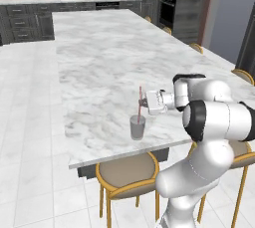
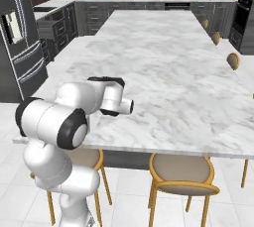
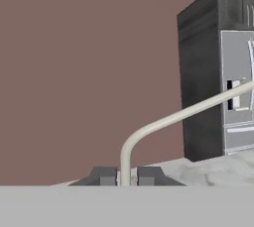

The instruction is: Take a straw from the drawer in front and place it inside the glass cup on the dining counter.

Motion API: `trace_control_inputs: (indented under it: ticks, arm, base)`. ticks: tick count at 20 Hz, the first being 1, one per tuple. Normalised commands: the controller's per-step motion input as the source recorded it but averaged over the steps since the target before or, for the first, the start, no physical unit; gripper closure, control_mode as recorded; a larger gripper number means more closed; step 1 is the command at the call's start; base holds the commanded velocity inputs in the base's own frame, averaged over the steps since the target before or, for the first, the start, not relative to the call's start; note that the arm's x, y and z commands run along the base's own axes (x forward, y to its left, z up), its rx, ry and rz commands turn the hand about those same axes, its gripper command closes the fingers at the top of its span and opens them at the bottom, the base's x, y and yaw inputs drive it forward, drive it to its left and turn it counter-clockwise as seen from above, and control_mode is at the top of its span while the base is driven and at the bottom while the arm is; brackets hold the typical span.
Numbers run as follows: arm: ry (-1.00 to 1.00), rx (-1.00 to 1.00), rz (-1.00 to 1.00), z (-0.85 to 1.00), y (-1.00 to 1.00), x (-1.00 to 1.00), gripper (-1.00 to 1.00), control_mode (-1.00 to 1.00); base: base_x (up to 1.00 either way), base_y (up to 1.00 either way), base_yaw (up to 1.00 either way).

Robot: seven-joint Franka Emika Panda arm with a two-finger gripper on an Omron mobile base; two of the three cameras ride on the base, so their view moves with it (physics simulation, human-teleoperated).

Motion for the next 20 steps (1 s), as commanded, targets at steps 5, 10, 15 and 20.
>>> trace_control_inputs:
  ticks: [5,10,15,20]
  arm:
    - [-0.03,0.00,0.01,-0.23,0.00,0.00,1.00,-1.00]
    - [-0.02,0.00,0.01,-0.21,0.00,0.00,1.00,-1.00]
    - [-0.03,0.00,0.02,-0.19,0.00,0.00,1.00,-1.00]
    - [-0.01,0.00,0.01,-0.23,0.00,0.00,1.00,-1.00]
  base:
    - [0.00,0.00,0.00]
    - [0.00,0.00,0.00]
    - [0.00,0.00,0.00]
    - [0.00,0.00,0.00]
